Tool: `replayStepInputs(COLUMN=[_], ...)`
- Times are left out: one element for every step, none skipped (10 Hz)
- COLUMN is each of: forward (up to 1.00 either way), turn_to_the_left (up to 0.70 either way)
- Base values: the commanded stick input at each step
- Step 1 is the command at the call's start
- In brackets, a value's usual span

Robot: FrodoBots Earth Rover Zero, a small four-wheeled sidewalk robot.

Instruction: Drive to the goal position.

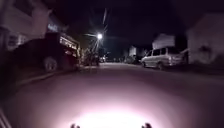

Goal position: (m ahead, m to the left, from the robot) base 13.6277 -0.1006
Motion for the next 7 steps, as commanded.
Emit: replayStepInputs(forward=[0.70, 0.70, 0.70, 0.70, 0.70, 0.70, 0.70], turn_to_the_left=[0.00, 0.00, 0.00, 0.00, 0.00, 0.00, 0.00])
